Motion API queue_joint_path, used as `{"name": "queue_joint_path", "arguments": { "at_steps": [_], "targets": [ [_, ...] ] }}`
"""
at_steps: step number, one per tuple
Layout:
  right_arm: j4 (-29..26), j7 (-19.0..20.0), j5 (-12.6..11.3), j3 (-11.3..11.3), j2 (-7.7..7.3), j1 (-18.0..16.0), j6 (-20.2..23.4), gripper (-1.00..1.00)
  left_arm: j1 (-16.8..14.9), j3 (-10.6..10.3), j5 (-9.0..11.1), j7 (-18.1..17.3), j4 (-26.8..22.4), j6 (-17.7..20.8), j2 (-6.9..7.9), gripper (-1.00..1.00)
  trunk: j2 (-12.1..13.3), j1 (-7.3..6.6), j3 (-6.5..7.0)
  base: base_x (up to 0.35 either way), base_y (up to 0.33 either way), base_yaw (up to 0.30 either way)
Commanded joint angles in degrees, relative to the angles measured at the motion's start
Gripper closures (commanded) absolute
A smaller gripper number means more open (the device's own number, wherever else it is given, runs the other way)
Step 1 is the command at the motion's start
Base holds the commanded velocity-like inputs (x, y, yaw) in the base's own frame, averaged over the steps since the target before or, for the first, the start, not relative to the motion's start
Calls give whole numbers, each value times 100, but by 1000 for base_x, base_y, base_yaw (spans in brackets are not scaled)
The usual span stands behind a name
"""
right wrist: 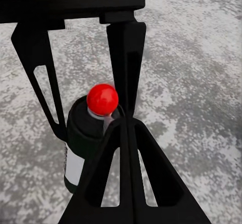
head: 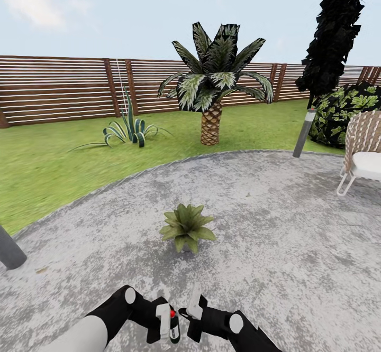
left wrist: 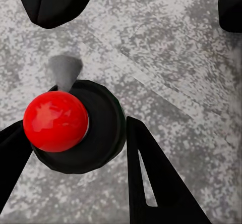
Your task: Pick up the pesticide atomizer in the garden and spray insectifuge to fully cover both potted plants in the garden.
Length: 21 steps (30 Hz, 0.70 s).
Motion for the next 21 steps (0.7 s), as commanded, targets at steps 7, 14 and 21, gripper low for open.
{"name": "queue_joint_path", "arguments": {
  "at_steps": [7,14,21],
  "targets": [
    [-3,-5,60,-10,1,-2,-34,100,-5,15,-18,-14,-10,-19,-18,100,-2,-1,-5,0,0,0],
    [-3,-5,60,-11,1,-2,-34,100,-5,22,42,-12,-17,-19,-26,100,-2,-1,-5,0,0,0],
    [-3,-5,60,-11,1,-2,-34,100,-10,30,60,-12,-17,-19,-30,100,-2,-1,-5,0,0,0]
  ]
}}
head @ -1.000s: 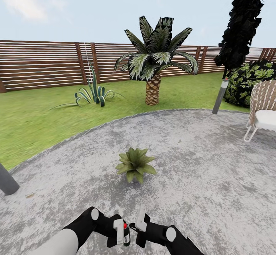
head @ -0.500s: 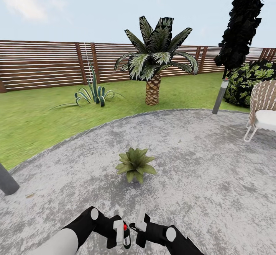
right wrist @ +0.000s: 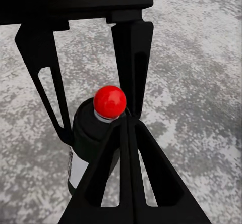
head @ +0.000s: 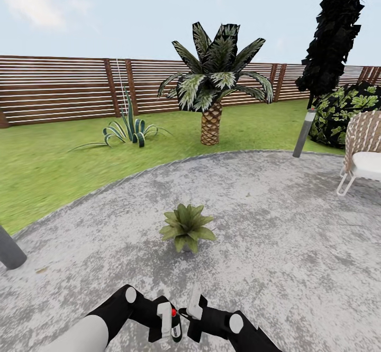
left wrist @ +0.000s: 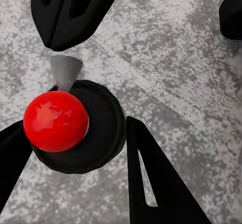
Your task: Pick up the pesticide atomizer in the garden and spray insectifuge to fully cover both potted plants in the garden.
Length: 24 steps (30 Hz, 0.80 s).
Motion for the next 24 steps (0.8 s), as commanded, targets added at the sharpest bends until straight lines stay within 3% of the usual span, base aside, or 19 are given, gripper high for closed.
{"name": "queue_joint_path", "arguments": {
  "at_steps": [1,24],
  "targets": [
    [-3,-5,60,-12,1,-2,-34,100,-2,-4,-9,-8,-8,-18,-1,100,-2,-1,-5,0,0,0],
    [-10,-5,60,-9,1,-2,-34,100,-5,-9,80,-8,-8,-56,-41,100,-2,-1,-5,0,0,0]
  ]
}}
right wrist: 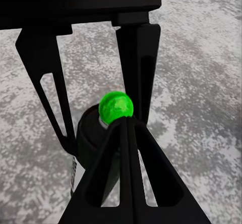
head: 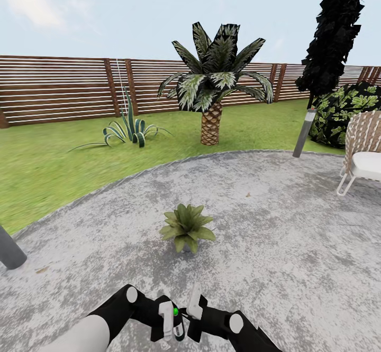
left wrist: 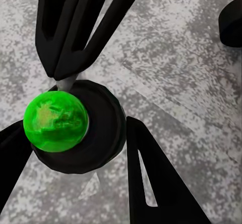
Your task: Pick up the pesticide atomizer in the garden and spray insectifuge to fully cover both potted plants in the garden.
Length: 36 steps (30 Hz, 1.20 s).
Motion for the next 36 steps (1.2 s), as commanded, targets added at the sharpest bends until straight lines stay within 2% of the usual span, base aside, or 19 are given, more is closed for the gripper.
{"name": "queue_joint_path", "arguments": {
  "at_steps": [1,7,12,16,18,23,24,32,34,36],
  "targets": [
    [-3,-5,60,-10,1,-2,-34,100,-1,0,-22,-7,-9,-15,5,100,-2,-1,-5,0,0,0],
    [3,-5,60,-8,1,-2,-34,100,3,-30,-48,-7,0,-14,113,100,-2,-1,-5,0,0,0],
    [3,-5,60,-8,1,-2,-34,100,31,-52,-90,-7,0,-12,343,100,-2,-1,-5,0,0,0],
    [-2,-5,64,-8,0,-2,-34,100,65,-69,-108,-7,0,1,699,100,-2,-1,-5,0,0,0],
    [-5,-5,68,-9,-4,-2,-34,100,75,-71,-109,-7,0,0,953,100,-2,-1,-5,0,0,0],
    [-2,-5,69,-18,-7,-2,-34,100,78,-64,-73,17,8,0,1399,100,-2,-1,-5,0,0,0],
    [1,-5,69,-22,-10,-2,-34,-100,75,-50,-48,22,8,-2,1507,100,-2,-1,-5,0,0,0],
    [-3,-38,77,-30,-31,-2,-27,-100,70,4,-28,150,5,10,1700,100,-2,-1,-5,0,0,0],
    [6,-50,77,-45,-52,-2,-26,-100,73,77,-8,387,12,20,1711,100,-2,-1,-5,0,0,0],
    [15,-60,78,-63,-137,-2,-27,-100,76,234,50,711,15,35,1714,100,-2,-1,-5,0,0,0]
  ]
}}
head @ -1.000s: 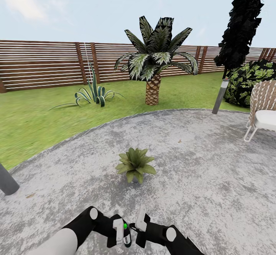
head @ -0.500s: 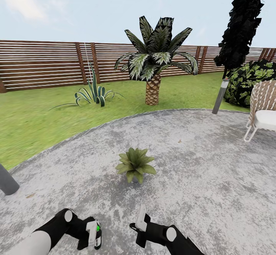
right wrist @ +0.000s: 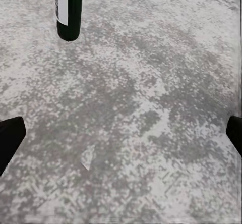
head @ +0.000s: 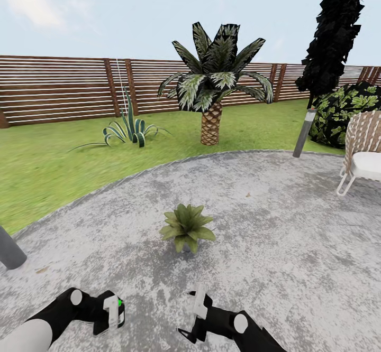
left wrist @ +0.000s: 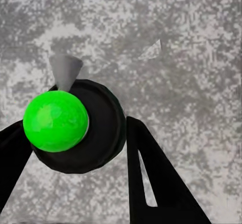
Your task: Pick up the pesticide atomizer in the garden and spray insectifuge to fully cover both potted plants in the garden.
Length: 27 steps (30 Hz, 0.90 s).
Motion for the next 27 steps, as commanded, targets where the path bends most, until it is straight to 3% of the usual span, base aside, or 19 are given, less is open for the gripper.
{"name": "queue_joint_path", "arguments": {
  "at_steps": [1,6,7,8,13,15,17,19,20,25,27],
  "targets": [
    [4,-16,53,-18,-146,-2,-38,-100,0,179,33,207,-4,-4,-5,100,-2,-1,-5,0,0,0],
    [105,-478,16,-77,-660,1,5,-100,-6,749,244,465,-9,35,-34,100,-2,-1,-5,0,0,0],
    [389,-923,9,-238,-853,4,86,-100,-7,1090,300,498,-11,52,-43,100,-2,-1,-5,0,0,0],
    [592,-1166,6,-366,-912,5,113,-100,-7,1284,314,506,-11,61,-45,100,-2,-1,-5,0,0,0],
    [1632,-2706,-1,-1321,-1074,6,155,-100,-19,2330,335,528,-17,165,-62,100,-2,-1,-5,0,0,0],
    [1996,-3541,-22,-1658,-1090,6,154,-100,-39,2663,328,529,-40,634,-68,100,-2,-1,-5,0,0,0],
    [2306,-4237,-165,-1901,-1082,7,152,-100,-64,2789,335,530,-79,1348,-73,100,-2,-1,-5,0,0,0],
    [2488,-4545,-418,-2016,-1082,7,152,-100,-82,2831,338,533,-91,1863,-85,100,-2,-1,-5,0,0,0],
    [2559,-4653,-687,-2057,-1092,11,152,-100,-92,2845,339,536,-95,2180,-99,100,-2,-1,-5,0,0,0],
    [2631,-4754,-1833,-2094,-1122,29,151,-100,-139,2824,331,529,-104,3112,-164,100,-2,-1,-5,0,0,0],
    [2637,-4761,-2074,-2093,-1145,31,151,-100,-195,2809,319,519,-107,3448,-171,100,-2,-1,-5,0,0,0]
  ]
}}
